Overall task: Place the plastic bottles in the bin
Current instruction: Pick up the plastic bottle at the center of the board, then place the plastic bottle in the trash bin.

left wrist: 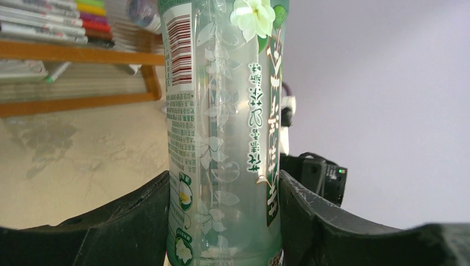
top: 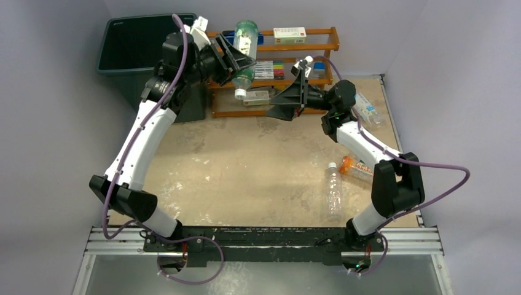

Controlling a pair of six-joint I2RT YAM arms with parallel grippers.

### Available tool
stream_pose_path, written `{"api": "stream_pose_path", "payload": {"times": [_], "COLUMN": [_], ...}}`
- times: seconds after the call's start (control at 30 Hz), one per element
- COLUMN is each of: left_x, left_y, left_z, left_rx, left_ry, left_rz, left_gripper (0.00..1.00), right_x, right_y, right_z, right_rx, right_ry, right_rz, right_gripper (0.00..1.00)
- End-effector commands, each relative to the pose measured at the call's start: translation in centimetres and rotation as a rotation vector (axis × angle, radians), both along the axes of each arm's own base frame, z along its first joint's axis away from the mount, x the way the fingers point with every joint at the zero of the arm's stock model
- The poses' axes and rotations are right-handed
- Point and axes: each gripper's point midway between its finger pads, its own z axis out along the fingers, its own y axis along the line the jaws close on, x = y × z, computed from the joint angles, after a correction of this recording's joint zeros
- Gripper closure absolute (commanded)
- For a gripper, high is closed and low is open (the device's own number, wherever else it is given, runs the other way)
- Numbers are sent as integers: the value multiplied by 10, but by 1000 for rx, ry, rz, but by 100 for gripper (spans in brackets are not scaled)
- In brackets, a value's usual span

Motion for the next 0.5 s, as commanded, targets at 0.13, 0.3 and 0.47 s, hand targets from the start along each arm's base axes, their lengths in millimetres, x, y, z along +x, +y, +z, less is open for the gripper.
{"api": "stream_pose_path", "payload": {"times": [0.13,0.3,0.47], "left_x": [25,43,62], "left_y": [14,43,83], "left_z": [83,113,136], "left_rx": [-116,-213,-267], "left_ry": [-204,-287,-354], "left_rz": [16,47,102], "left_gripper": [53,53,54], "right_x": [-15,-2,8], "right_y": [-20,-35,-43], "right_z": [-2,-7,-7], "right_rx": [-84,-151,-209], "right_ry": [-90,-62,-65], "right_rz": [-35,-93,-137], "right_gripper": [0,0,0]}}
